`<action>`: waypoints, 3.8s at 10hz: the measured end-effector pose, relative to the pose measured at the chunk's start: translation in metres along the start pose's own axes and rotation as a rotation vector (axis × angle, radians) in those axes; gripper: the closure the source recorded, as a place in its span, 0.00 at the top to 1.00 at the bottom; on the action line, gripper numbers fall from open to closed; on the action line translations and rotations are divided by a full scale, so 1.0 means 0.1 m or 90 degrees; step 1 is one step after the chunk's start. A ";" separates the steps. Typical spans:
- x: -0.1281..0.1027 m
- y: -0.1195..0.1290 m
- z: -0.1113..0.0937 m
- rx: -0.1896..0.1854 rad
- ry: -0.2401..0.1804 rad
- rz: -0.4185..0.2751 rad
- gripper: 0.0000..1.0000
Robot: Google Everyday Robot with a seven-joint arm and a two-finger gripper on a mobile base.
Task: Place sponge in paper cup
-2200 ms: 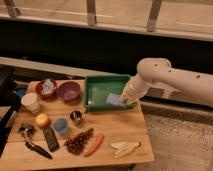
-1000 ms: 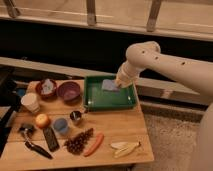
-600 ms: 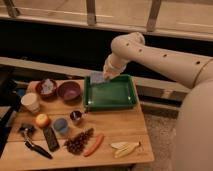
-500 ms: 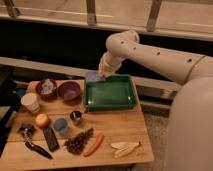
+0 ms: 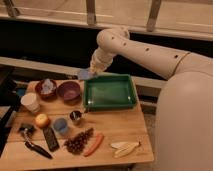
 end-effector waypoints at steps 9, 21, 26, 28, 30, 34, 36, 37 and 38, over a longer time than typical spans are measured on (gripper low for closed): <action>-0.69 0.99 0.18 -0.025 -0.042 -0.177 0.00; -0.87 2.09 0.50 -0.160 -0.059 -0.270 0.00; -0.61 2.68 0.89 -0.257 -0.033 -0.272 0.00; -0.54 3.03 1.00 -0.308 -0.010 -0.294 0.00; -0.49 3.13 1.03 -0.323 0.001 -0.303 0.00; -0.48 3.14 1.06 -0.322 0.025 -0.304 0.00; -0.32 3.22 1.24 -0.322 0.095 -0.311 0.00; -0.22 3.20 1.34 -0.320 0.128 -0.308 0.00; -0.14 3.19 1.42 -0.321 0.155 -0.303 0.00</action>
